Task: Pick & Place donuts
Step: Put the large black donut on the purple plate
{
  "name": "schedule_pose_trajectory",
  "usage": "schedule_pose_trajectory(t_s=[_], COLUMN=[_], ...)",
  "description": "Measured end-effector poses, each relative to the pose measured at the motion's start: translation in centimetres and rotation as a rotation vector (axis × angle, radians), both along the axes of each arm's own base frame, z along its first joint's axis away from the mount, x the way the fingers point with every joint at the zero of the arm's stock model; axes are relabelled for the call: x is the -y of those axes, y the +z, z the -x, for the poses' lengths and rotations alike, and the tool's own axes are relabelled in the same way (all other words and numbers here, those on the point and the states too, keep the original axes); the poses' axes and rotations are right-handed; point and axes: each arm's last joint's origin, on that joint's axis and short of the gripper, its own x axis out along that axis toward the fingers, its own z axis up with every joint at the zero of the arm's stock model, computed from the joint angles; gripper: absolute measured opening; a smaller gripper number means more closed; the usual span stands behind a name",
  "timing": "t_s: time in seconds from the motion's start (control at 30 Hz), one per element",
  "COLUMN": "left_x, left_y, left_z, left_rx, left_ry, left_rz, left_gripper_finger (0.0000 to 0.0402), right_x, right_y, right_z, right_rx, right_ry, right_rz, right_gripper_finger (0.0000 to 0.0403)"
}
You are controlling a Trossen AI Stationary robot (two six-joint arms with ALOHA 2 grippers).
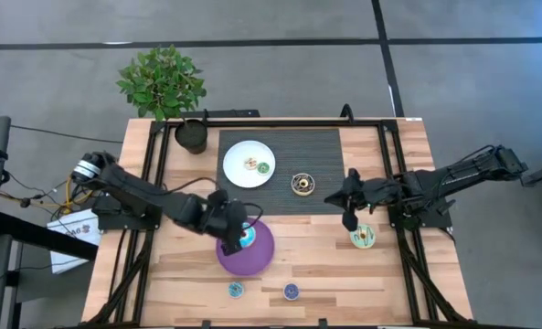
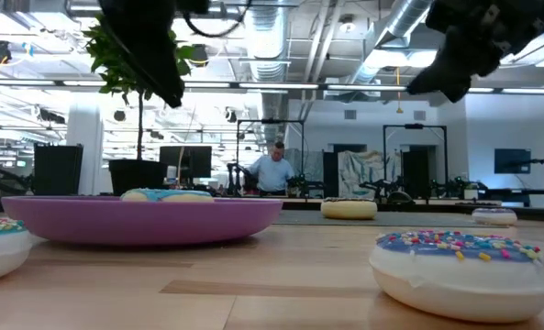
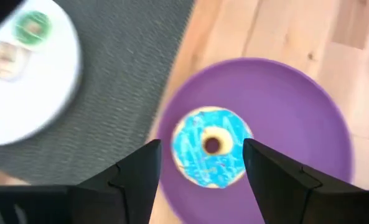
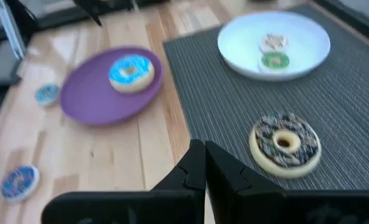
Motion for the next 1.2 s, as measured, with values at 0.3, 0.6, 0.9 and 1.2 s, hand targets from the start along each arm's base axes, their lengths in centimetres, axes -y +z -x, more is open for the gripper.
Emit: schedule_pose_trajectory(t_s=[0.3,0.6,0.9,1.2], left_x=[-0.3,-2.2,-4.4,-6.1], left_y=[-0.7,-3.1,-3.7,-3.5], left_z=[4.5,10.0,14.8,18.6], left_rx=[0.073,0.208,0.338,0.389], left_ry=[-0.007,-0.088,-0.154,-0.191], left_rz=[-0.005,0.098,0.152,0.140], left_gripper_finger=[0.0204,0.0156,0.0123,0.0116], right_x=[-0.2,-0.2,2.0,5.5], right_y=[0.9,1.2,2.6,2.4], right_z=[-2.0,-7.4,-13.0,-13.5], right_rx=[0.183,0.132,-0.207,-0.514], right_ry=[-0.126,-0.227,-0.426,-0.642], right_rz=[-0.067,-0.137,-0.192,-0.227], right_gripper_finger=[0.0000,0.0000,0.0000,0.0000])
